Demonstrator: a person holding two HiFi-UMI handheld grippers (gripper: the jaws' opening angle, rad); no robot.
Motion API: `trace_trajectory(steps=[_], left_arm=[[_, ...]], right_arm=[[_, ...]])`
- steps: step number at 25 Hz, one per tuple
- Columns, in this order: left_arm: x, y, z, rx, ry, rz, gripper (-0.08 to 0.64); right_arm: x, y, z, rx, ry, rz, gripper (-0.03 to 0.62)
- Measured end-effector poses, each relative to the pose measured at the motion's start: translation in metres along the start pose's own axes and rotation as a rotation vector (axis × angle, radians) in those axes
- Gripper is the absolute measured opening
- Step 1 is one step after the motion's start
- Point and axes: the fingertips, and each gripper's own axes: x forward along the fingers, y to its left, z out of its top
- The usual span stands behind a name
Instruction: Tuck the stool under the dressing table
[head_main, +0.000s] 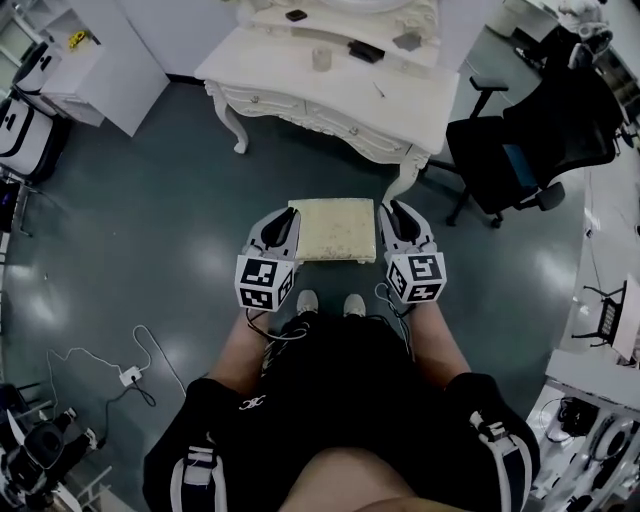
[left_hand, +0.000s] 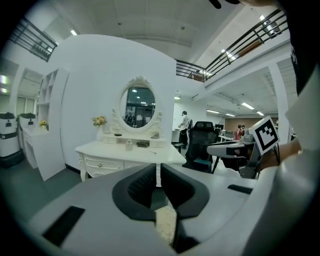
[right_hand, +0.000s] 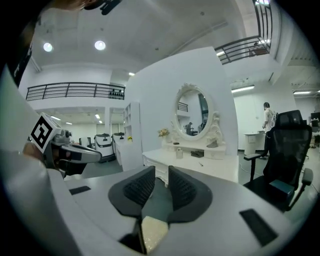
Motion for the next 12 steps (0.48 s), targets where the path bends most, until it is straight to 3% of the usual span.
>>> trace_trajectory(steps=[2,4,8,12], left_arm=[[0.003,0.000,-0.016,-0.002,0.036,0.004,0.052],[0.008,0.002,-0.036,-0.009,0.086,0.010,0.142],[0.022,0.004,-0.081,-0.040,0.168,0.018,0.150],[0.032,0.004,-0.135,-0.057,0.264,0.022,0.173]], right_arm=[[0.003,-0.003,-0.018,0.005,0.042,0.005,0.106],[0.006,-0.007,-0.036,0.008,0.083,0.004,0.107],[0.014,-0.018,-0.079,-0.002,0.164,0.009,0.107],[0.020,-0.030,-0.139,-0.070,0.257,0.026,0.162]])
